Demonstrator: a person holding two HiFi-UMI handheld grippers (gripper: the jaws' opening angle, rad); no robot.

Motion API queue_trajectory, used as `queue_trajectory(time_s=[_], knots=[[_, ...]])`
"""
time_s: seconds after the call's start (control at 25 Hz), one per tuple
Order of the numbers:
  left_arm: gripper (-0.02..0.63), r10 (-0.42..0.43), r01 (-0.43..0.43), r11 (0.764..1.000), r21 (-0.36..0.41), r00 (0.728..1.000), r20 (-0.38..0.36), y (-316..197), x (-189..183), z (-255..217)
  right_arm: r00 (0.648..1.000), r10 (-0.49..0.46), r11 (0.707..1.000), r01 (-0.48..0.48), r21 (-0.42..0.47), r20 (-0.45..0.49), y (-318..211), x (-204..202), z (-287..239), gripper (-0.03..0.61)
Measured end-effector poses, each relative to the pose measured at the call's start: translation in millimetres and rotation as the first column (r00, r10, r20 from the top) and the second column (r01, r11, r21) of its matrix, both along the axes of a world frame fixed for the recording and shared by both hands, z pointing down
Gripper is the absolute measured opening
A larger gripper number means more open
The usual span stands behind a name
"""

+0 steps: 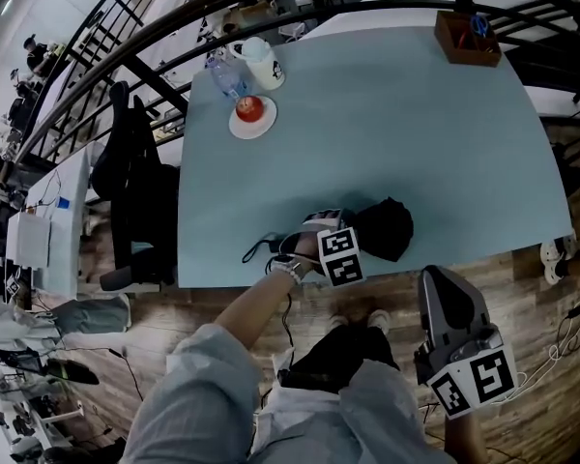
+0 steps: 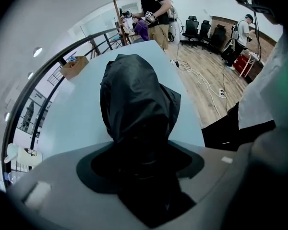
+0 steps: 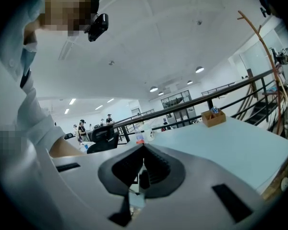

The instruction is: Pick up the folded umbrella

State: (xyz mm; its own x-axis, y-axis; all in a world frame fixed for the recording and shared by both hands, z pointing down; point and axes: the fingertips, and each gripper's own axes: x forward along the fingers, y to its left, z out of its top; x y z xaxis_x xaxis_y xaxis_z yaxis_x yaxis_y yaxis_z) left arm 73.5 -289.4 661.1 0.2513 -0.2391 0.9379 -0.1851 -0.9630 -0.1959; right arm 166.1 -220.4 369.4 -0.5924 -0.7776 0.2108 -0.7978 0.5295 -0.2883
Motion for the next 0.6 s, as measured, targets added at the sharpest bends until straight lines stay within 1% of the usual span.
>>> queue_trajectory(time_s=[0.08, 0.12, 0.24, 0.32, 0.48, 0.6], knots=[[0.282, -0.016, 0.017, 0.999, 0.044, 1.0, -0.016, 0, -2, -2, 1.0, 0.003, 1.0, -0.003, 0.011, -0.005, 2, -4, -5, 0.0], [0.282, -0.02, 0.021, 0.999, 0.049, 1.0, -0.022, 0, -2, -2, 1.0, 0.007, 1.0, -0.007, 0.013, -0.009, 3, -5, -6, 0.0], [0.282, -0.017, 0.018, 0.999, 0.035, 0.999, -0.041, 4, -3, -4, 1.0, 0.022, 1.0, -0.022, 0.018, -0.021, 7, -9, -7, 0.0], [0.282, -0.026, 0.029, 0.999, 0.039, 0.997, -0.071, 8, -5, -10, 0.999, 0.028, 0.999, -0.027, 0.028, -0.024, 9, -12, -11, 0.0], [0.282, -0.071, 0.079, 0.996, 0.042, 0.984, -0.166, 14, -8, -33, 0.999, 0.039, 0.998, -0.038, 0.052, -0.033, 9, -14, -21, 0.0], [0.282, -0.116, 0.136, 0.989, 0.064, 0.961, -0.251, 12, -8, -60, 0.998, 0.048, 0.996, -0.045, 0.077, -0.041, 9, -15, -31, 0.0]])
